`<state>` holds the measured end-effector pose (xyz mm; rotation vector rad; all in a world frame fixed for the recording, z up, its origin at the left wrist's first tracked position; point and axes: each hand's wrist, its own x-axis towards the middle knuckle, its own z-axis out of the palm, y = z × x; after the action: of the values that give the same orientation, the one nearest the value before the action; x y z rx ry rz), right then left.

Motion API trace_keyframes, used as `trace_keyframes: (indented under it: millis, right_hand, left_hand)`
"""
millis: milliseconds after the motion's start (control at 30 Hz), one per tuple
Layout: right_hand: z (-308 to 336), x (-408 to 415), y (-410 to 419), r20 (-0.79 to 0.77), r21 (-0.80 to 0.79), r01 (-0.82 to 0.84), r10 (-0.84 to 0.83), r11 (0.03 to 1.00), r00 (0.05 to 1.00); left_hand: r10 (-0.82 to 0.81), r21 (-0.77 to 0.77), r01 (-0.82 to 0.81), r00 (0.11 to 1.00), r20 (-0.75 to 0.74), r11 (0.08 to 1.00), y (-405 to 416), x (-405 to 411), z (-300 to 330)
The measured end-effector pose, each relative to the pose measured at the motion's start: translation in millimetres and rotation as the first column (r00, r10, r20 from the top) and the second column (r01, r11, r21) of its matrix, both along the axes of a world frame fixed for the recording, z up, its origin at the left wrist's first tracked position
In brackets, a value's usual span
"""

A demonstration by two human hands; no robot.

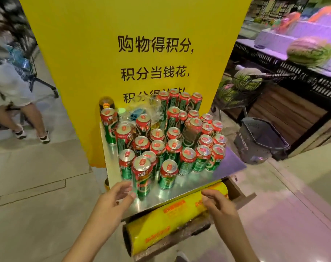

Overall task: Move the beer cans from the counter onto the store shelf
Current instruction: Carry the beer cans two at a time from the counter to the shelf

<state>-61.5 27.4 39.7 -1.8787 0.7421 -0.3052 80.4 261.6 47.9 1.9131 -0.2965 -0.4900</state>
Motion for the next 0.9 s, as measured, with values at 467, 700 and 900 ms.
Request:
trace_keyframes:
  millis: [467,700,900]
  right_hand:
    - [31,163,-179,0.006,-0.139,-0.346,0.350,0.928,0.937]
    - [9,220,-198,-0.047,-0.197,-0.356,0.354,0.913,0.934]
    - [-17,235,-196,-0.050,-0.244,-0.318,0.315,0.916,0.948]
  left_hand:
    - [0.539,0.169,-0.523,0.840,-0.063,0.835,-92,-16,-36]
    - [0.622,0.104,-0.617,0.783,-0.019,0.780,-117,-6,-35]
    - [0.678,0.054,-0.681,0.733,0.063,0.731,-130,7,-38]
